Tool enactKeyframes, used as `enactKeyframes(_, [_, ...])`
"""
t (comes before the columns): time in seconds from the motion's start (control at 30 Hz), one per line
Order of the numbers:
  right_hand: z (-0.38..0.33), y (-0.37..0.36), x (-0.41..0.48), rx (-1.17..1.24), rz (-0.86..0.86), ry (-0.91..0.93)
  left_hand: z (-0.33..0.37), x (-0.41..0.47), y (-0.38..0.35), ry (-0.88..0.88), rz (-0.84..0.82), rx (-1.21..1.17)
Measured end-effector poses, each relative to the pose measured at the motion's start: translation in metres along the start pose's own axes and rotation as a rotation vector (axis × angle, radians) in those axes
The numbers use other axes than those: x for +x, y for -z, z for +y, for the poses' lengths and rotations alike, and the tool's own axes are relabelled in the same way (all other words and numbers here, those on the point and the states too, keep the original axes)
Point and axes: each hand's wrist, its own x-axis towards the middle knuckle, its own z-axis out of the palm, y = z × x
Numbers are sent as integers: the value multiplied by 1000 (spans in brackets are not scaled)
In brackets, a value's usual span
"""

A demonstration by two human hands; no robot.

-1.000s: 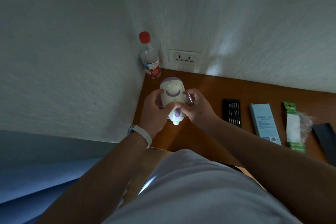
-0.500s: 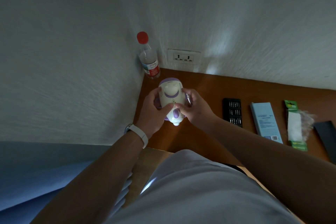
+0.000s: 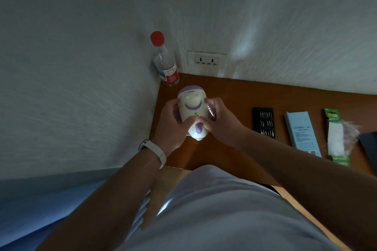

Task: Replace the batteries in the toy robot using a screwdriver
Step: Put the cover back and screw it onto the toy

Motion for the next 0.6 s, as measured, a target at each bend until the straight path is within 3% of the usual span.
enactKeyframes(0.27, [2, -1, -6, -52, 9, 11, -7, -7, 7, -142, -37, 248])
enactKeyframes(0.6, [7, -2, -29, -66, 129, 26, -15, -34, 0, -298, 85, 544])
